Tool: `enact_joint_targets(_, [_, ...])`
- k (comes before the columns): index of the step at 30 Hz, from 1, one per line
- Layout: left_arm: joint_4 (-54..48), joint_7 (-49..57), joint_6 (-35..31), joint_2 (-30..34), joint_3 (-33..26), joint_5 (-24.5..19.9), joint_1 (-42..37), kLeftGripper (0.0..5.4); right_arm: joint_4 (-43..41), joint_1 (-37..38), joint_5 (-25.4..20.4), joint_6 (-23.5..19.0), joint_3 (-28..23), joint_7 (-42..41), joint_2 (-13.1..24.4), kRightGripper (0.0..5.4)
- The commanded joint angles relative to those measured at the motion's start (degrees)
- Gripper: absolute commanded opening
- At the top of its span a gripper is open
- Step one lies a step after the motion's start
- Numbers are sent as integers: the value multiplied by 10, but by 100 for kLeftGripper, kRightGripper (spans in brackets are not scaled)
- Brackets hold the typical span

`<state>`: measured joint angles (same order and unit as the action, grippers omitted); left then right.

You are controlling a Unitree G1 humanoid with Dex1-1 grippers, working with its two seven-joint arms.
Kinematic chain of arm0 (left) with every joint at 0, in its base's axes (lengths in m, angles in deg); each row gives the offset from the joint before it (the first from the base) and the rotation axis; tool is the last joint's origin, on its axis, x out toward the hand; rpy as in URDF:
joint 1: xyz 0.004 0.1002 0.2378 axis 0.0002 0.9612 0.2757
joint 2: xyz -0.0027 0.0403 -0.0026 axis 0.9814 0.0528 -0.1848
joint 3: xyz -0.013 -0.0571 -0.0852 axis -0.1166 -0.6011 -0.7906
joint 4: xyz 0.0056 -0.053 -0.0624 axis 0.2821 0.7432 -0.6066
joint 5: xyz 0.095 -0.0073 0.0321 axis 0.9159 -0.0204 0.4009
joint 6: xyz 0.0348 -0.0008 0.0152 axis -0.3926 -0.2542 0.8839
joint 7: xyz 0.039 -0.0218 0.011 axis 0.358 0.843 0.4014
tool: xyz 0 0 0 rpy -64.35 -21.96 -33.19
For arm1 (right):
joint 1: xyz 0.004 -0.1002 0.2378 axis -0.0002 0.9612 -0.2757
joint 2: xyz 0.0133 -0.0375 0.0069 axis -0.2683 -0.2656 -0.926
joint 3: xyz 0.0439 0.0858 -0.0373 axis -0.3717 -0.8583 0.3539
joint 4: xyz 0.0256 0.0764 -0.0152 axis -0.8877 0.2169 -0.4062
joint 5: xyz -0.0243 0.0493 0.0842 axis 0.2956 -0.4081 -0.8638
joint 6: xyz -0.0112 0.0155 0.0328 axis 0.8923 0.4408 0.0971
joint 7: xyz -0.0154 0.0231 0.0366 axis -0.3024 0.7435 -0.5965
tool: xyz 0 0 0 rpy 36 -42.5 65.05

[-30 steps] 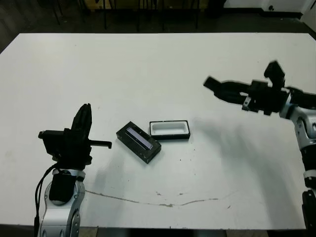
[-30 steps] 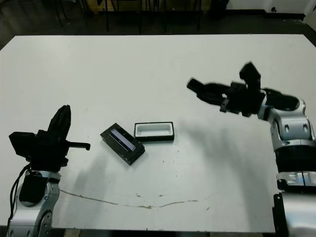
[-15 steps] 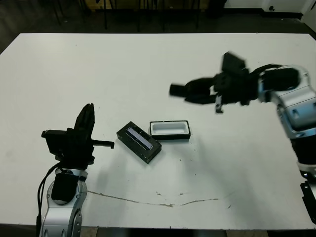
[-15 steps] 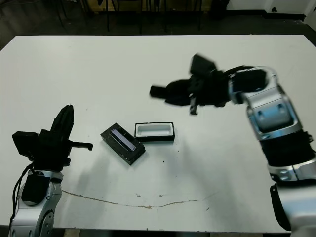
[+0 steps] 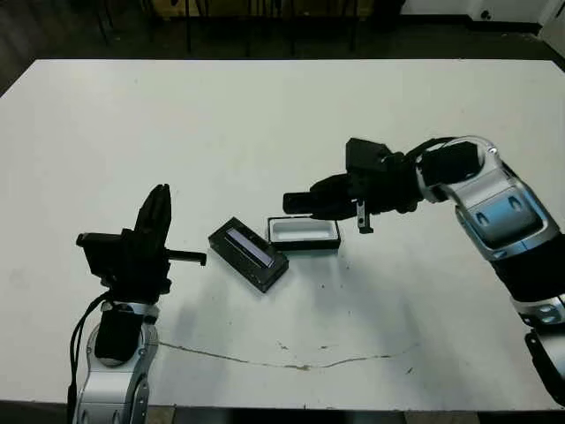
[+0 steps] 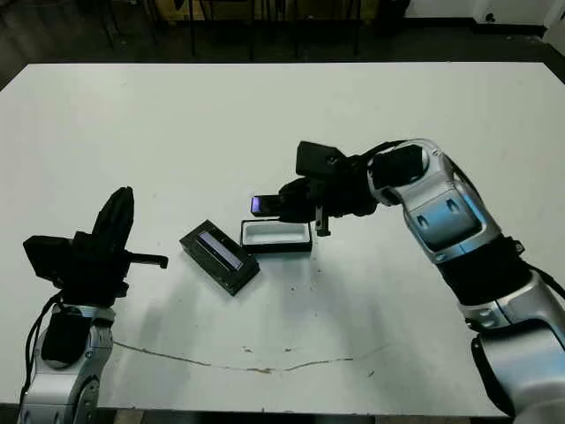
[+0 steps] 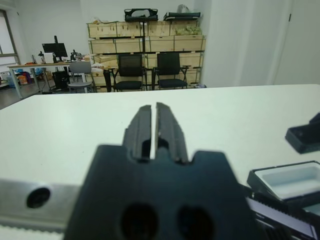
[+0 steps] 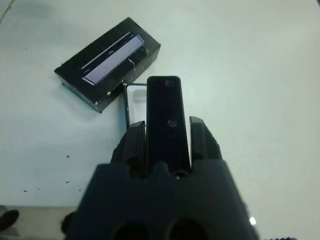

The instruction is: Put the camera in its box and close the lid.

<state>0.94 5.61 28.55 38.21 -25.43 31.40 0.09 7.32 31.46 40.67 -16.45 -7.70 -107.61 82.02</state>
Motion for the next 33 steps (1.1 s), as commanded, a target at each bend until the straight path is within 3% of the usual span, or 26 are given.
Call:
enact_joint_targets(1, [10,5,-2,-3,2,3,9,0,26,-13,11,5,10,-9,-7,90])
enact_joint_targets(6, [10,8,-2,-2,3,5,10,0,37,-13,24,13,11,-10,-10,90])
enact_joint_targets(19, [17,13,6,-5,6,8,11,0,33,-33,25,-69,28,-37,-28,90])
enact_joint_targets(27, [12,11,2,-6,6,1,15,0,40,-44,30,-91,37,-49,-37,90])
enact_joint_targets(33, [8,12,-1,-5,7,3,17,0,56,-48,38,-83,44,-44,-41,90])
